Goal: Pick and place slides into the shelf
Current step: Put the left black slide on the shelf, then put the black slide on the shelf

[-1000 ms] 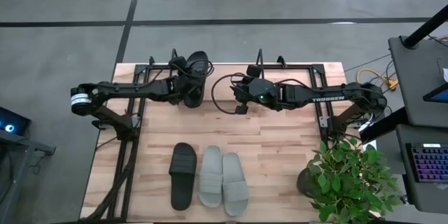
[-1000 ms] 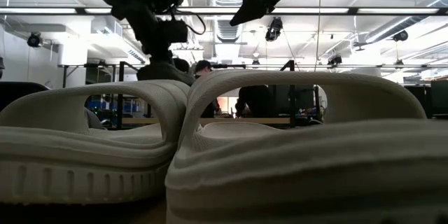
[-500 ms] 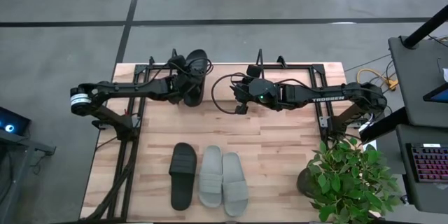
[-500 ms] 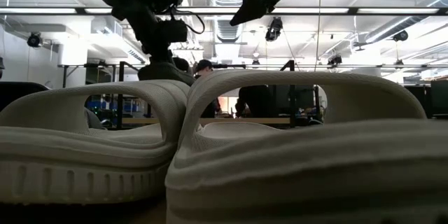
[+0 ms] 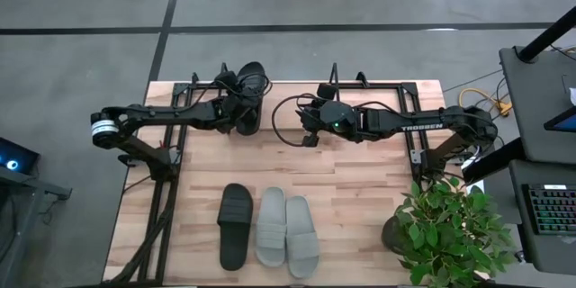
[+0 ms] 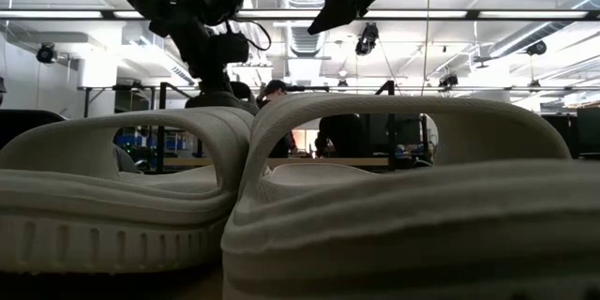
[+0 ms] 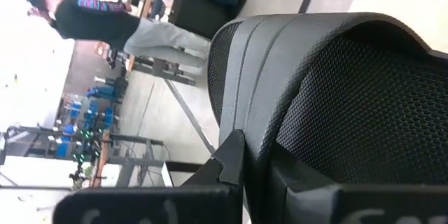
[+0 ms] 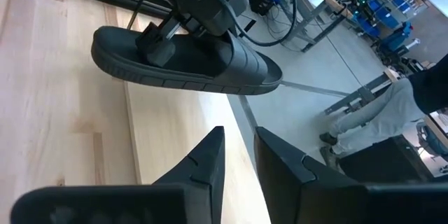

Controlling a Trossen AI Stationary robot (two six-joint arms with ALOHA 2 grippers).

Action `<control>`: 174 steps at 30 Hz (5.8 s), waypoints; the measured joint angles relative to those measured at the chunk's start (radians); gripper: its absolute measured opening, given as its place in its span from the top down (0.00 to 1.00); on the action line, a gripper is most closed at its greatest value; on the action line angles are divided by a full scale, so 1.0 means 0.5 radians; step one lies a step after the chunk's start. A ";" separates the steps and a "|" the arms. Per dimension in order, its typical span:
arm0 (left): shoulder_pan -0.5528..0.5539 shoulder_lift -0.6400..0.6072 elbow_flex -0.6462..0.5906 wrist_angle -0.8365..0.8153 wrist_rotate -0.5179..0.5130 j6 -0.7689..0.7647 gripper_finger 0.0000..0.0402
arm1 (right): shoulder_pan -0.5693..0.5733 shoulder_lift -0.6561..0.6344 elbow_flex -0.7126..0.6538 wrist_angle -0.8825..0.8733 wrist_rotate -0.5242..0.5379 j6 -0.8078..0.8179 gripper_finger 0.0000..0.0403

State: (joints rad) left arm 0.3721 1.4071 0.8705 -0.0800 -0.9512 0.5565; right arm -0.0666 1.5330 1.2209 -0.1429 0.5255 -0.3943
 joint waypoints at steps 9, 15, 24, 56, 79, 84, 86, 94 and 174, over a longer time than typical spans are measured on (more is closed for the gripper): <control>0.031 0.001 -0.028 -0.013 0.000 0.020 1.00 | 0.000 0.000 0.000 -0.001 0.000 -0.005 0.80; 0.030 0.010 -0.028 -0.010 0.000 0.019 1.00 | 0.000 0.000 0.000 -0.001 0.000 -0.005 0.82; 0.043 0.142 -0.032 -0.012 -0.004 0.055 1.00 | 0.000 0.000 0.000 -0.002 0.000 -0.005 0.82; 0.112 0.204 -0.157 0.095 -0.036 0.173 1.00 | 0.000 0.000 0.000 -0.003 -0.001 -0.014 0.81; 0.164 0.204 -0.184 0.135 -0.028 0.264 1.00 | 0.000 0.000 0.000 -0.003 0.000 -0.020 0.83; 0.166 0.205 -0.185 0.144 -0.025 0.285 1.00 | 0.000 0.000 0.000 -0.002 0.000 -0.020 0.83; 0.169 0.206 -0.185 0.145 -0.018 0.301 1.00 | 0.000 0.000 0.000 -0.003 0.000 -0.020 0.82; 0.174 0.224 -0.185 0.212 0.014 0.330 1.00 | 0.000 0.000 0.000 -0.003 0.000 -0.020 0.82; 0.277 0.151 -0.264 0.088 0.288 0.314 0.66 | 0.000 0.000 0.000 -0.002 -0.001 -0.019 0.81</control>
State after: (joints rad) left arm 0.5106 1.4824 0.7383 -0.0359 -0.8072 0.7136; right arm -0.0663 1.5330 1.2209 -0.1440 0.5251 -0.4038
